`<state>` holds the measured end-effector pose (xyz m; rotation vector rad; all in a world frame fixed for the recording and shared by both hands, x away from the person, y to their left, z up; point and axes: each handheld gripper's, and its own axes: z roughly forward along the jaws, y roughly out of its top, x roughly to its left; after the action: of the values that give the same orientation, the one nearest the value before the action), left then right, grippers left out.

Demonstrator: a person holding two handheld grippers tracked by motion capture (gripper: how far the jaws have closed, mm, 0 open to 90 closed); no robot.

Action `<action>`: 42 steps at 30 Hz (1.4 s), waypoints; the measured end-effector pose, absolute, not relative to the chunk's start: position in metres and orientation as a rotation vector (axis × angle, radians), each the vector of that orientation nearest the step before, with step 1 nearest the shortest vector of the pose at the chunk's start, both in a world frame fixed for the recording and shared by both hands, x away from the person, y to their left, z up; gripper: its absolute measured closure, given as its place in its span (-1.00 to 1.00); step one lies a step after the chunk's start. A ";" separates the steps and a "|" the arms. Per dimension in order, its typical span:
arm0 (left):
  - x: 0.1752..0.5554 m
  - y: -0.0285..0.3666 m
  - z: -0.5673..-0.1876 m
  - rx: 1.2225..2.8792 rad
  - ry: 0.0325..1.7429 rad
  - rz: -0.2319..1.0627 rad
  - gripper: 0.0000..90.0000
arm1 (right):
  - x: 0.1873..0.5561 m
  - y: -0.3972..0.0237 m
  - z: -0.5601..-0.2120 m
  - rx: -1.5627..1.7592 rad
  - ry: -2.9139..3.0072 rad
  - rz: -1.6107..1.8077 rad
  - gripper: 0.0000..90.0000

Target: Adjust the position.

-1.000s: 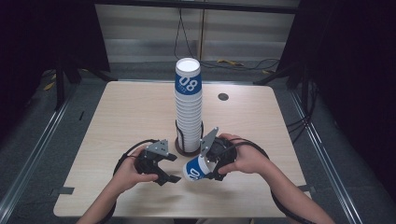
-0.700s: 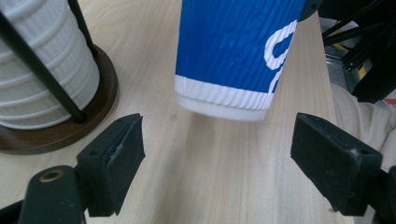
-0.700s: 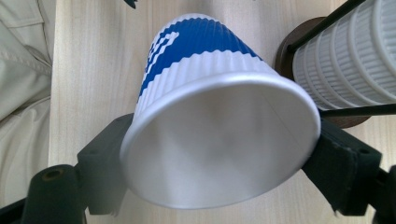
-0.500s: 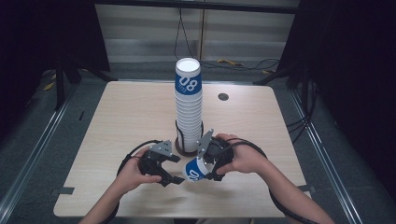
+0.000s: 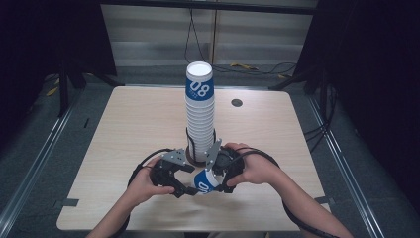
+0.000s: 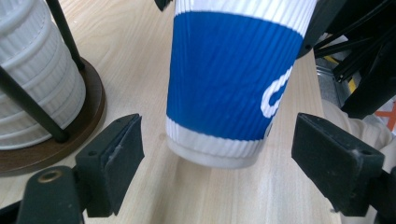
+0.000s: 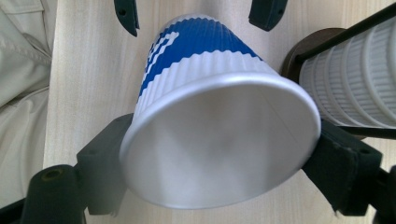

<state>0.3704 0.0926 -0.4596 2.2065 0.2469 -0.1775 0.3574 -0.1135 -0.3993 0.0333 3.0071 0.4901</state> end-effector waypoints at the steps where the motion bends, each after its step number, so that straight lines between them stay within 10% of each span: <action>1: 0.370 0.092 -0.459 2.204 0.241 -0.183 -0.63 | 0.358 -0.113 -0.400 0.019 3.006 0.495 -0.63; 42: 0.372 0.074 -0.453 2.178 0.230 -0.239 -0.63 | 0.356 -0.100 -0.401 -0.052 3.007 0.504 -0.64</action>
<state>0.3723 0.0737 -0.4535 2.1777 0.2305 -0.2388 0.3558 -0.1002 -0.4013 -0.0521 3.0067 0.5043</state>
